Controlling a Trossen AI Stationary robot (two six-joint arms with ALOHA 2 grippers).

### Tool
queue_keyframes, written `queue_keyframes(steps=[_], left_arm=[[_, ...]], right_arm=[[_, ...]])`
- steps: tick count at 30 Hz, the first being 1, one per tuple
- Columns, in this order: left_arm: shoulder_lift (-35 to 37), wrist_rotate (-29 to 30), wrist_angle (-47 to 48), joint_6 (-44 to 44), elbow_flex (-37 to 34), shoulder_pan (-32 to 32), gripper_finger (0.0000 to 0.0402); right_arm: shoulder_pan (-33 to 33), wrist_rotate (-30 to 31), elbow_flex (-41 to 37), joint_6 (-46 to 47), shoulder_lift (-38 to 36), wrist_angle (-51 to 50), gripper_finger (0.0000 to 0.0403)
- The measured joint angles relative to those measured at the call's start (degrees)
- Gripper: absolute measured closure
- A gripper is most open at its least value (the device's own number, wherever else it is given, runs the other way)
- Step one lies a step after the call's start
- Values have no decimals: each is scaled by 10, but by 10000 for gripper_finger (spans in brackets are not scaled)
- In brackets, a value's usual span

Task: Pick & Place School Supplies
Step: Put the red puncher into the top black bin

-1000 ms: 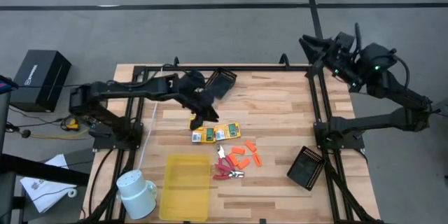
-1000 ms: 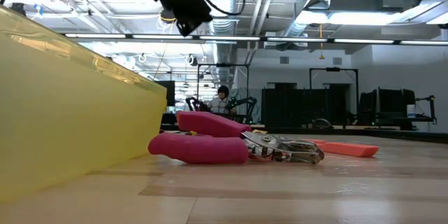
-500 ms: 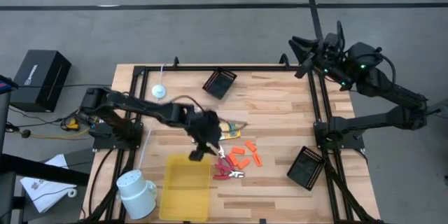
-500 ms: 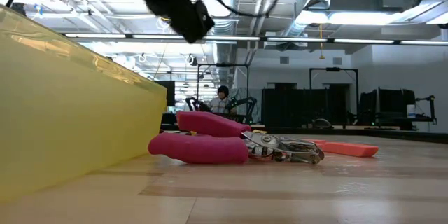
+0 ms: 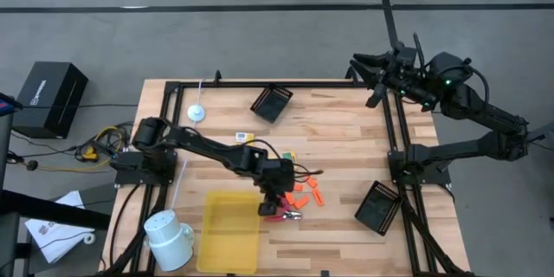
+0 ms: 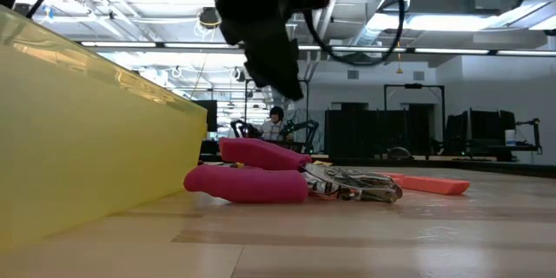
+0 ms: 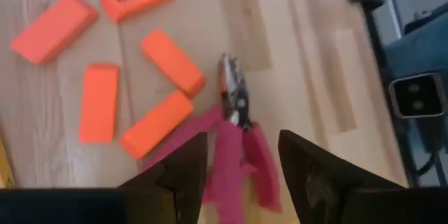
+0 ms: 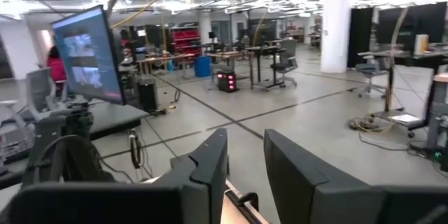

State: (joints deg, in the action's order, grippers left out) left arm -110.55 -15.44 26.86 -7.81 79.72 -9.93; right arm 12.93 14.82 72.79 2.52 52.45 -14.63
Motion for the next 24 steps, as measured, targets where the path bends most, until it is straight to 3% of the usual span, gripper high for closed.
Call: queue_keyframes(steps=[7,14,24], left_arm=[[-21,-1,107,16,22,-1,240],[-21,-9,118,14,22,-7,241],[-30,-5,118,-5,22,-20,245]], right_arm=[[10,-2,0,-30,-6,-1,315],[40,-44,0,-30,-17,-2,315],[49,-48,0,-30,-17,-2,315]])
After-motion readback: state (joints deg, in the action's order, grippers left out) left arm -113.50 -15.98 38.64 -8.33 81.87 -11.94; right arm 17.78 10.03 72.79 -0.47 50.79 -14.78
